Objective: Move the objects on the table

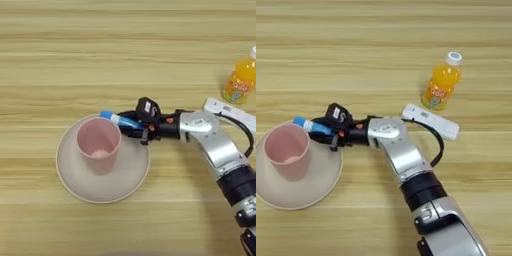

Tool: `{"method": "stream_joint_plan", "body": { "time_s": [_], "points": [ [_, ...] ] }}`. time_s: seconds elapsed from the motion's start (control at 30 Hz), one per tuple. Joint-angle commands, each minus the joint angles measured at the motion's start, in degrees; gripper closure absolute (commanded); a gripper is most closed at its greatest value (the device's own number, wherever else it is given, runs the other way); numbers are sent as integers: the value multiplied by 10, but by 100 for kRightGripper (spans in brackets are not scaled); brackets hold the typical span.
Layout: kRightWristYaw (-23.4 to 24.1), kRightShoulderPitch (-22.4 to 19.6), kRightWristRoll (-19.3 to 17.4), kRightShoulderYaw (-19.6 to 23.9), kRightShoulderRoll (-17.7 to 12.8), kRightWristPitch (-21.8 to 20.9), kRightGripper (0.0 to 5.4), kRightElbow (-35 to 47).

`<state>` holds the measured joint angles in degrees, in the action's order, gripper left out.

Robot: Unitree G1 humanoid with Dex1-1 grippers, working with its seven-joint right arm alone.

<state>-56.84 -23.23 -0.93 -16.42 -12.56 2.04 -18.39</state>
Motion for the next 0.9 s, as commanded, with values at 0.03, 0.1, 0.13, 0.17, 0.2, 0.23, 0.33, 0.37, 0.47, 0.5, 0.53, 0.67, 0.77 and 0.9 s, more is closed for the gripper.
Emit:
{"method": "stream_joint_plan", "body": {
  "time_s": [0.03,0.1,0.13,0.17,0.2,0.23,0.33,0.37,0.47,0.5,0.53,0.67,0.77,0.9],
  "points": [
    [19,-46,9,-3,0,-10,400,12],
    [14,-45,10,-7,0,-11,400,14],
    [13,-44,11,-8,0,-12,400,15],
    [13,-45,12,-10,0,-12,400,15],
    [14,-45,14,-11,-1,-13,400,12],
    [15,-46,17,-12,-1,-15,400,8],
    [17,-48,21,-13,-1,-18,400,0],
    [16,-48,21,-13,-1,-20,400,0],
    [16,-48,22,-13,-1,-21,400,-2],
    [16,-49,22,-12,-1,-22,400,-3],
    [16,-49,22,-12,-1,-22,400,-4],
    [18,-52,23,-11,-1,-23,400,-9],
    [19,-53,23,-10,0,-25,361,-13],
    [21,-55,21,-8,2,-27,316,-15]
  ]
}}
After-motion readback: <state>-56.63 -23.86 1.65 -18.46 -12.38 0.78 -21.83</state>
